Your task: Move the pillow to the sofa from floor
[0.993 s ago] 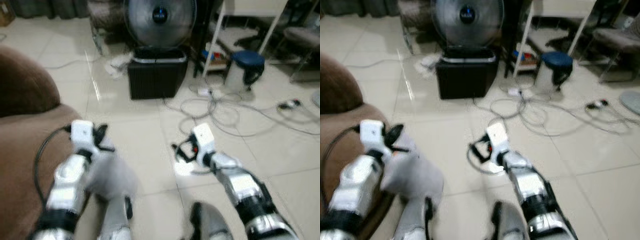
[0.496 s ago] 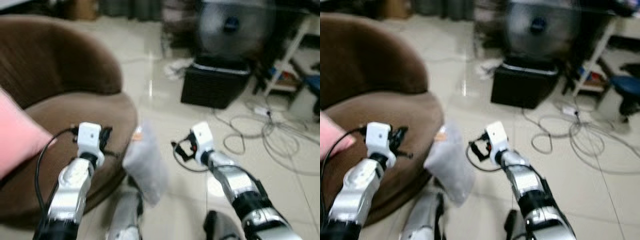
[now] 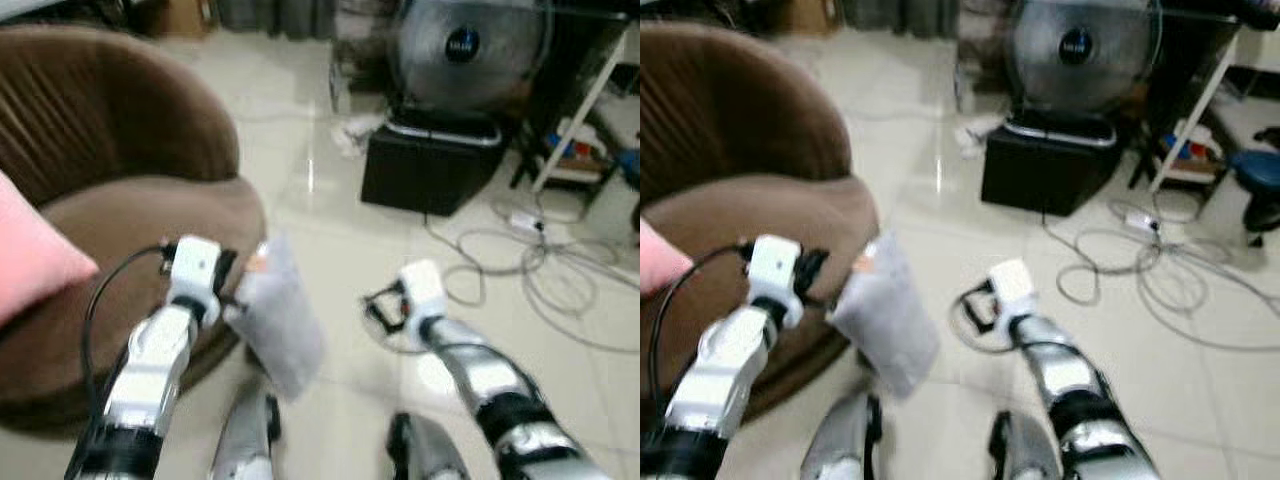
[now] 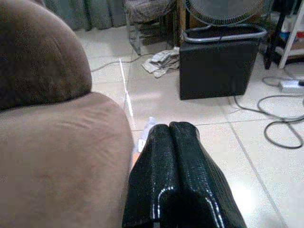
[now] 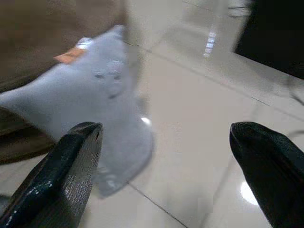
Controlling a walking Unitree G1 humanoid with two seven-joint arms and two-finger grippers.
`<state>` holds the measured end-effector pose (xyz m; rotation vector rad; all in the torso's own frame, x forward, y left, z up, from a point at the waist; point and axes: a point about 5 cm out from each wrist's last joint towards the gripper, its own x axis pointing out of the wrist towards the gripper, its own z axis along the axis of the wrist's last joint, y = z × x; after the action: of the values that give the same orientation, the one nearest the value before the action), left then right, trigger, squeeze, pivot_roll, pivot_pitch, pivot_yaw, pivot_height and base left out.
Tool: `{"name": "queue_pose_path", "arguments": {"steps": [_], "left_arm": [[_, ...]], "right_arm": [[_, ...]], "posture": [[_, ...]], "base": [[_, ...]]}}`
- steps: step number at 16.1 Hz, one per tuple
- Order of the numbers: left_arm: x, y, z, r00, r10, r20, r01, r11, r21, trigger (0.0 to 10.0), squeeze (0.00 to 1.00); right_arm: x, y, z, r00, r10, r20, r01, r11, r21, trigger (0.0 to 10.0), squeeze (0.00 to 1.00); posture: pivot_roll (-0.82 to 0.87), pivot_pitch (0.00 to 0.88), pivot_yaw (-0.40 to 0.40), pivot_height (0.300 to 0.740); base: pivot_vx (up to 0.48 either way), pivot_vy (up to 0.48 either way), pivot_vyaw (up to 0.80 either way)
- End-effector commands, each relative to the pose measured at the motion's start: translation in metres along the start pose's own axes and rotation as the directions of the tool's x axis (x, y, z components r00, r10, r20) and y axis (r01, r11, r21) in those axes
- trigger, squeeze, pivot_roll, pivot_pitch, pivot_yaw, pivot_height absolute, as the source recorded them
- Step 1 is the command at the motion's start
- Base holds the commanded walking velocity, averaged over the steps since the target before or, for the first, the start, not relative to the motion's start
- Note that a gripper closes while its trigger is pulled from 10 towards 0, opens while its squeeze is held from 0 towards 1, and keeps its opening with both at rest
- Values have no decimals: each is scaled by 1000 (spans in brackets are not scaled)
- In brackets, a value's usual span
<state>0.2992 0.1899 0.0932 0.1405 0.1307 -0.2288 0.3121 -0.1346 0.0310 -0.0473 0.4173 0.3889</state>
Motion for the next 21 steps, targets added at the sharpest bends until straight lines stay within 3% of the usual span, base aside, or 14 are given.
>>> {"name": "queue_pose_path", "arguments": {"steps": [1,2,3,4,10,14,17,19,20,21], "left_arm": [[0,6,-1,1000,22,-12,-23,998,-53,10000,400],[0,6,1,1000,8,-1,-8,997,-78,10000,1000],[0,5,2,1000,-12,4,12,997,-76,10000,1000],[2,3,4,999,-44,17,45,996,-73,10000,1000],[0,2,2,997,-72,6,72,994,-78,10000,1000],[-10,4,-8,998,-61,-25,59,995,-83,10000,1000],[-9,0,2,999,-46,23,48,994,-97,10000,1000],[-16,-2,5,998,-17,61,23,995,-94,10000,1000],[-18,-2,4,999,-7,50,9,998,-57,10000,0],[-17,0,4,999,-9,35,9,1000,-7,10000,0]], "right_arm": [[1,2,-2,1000,-24,0,24,1000,17,10000,0],[0,0,-3,999,-43,9,43,998,37,10000,0],[-2,-2,-2,998,-54,28,53,997,49,10000,918],[-5,-6,-2,996,-76,53,71,994,83,10000,1000],[-11,-5,-1,991,-79,108,65,990,128,10000,1000],[-11,11,0,987,-42,153,21,990,140,10000,1000],[-6,15,8,989,2,149,-15,996,87,10000,1000],[0,14,10,994,-22,103,19,1000,22,10000,1000],[1,15,8,996,-14,91,13,1000,7,10000,0],[2,17,8,996,-5,88,6,1000,-4,10000,0]], "posture": [[132,0,12,586],[116,0,31,586],[116,0,31,586],[104,0,42,586],[107,0,42,586],[167,0,28,586],[249,0,-40,586],[290,0,-65,586],[316,0,-78,586],[334,0,-86,586]], "base": [[0,0,0],[0,0,0],[0,0,0],[0,0,0],[0,0,0],[0,0,0],[0,0,0],[0,0,0],[0,0,0],[0,0,0]]}}
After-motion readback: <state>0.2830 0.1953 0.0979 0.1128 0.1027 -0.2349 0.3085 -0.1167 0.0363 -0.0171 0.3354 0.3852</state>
